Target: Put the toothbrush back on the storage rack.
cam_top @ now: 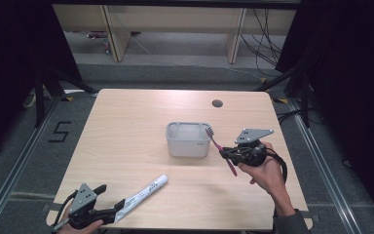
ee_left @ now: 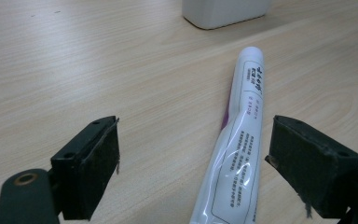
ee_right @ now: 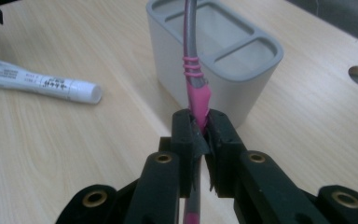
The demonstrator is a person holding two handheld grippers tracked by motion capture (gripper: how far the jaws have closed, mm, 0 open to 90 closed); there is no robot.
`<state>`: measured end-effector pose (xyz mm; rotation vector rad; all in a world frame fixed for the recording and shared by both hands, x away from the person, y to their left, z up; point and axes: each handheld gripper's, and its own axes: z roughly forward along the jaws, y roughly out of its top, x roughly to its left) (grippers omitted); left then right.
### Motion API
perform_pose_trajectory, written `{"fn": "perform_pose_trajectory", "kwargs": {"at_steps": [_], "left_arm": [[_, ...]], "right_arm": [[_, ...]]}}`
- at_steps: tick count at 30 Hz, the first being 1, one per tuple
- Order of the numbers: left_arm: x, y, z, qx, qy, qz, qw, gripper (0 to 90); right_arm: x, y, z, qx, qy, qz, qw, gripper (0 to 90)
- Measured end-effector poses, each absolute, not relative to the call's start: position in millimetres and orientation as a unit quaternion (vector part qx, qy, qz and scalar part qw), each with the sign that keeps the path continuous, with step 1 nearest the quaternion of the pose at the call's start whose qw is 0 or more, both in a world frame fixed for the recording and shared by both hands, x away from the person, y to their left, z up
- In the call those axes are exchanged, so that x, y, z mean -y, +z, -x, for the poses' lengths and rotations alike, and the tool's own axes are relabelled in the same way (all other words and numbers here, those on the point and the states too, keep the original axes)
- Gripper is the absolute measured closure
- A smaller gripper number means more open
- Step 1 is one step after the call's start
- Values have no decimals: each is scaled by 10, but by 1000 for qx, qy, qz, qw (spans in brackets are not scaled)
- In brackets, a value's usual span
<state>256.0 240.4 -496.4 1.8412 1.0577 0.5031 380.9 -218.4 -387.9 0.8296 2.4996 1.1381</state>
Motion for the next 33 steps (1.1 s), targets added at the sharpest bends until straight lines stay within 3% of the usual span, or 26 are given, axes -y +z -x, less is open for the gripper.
{"fn": "perform_pose_trajectory", "kwargs": {"at_steps": [8,33], "left_arm": [[-2406,-4967,-2562,-428,203,-750,461,153],[-2407,-4972,-2564,-429,202,-750,461,153]], "right_arm": [[2149,-3809,-3893,-846,422,-286,154,828],[1947,-3655,-4229,-799,501,-298,146,828]]}}
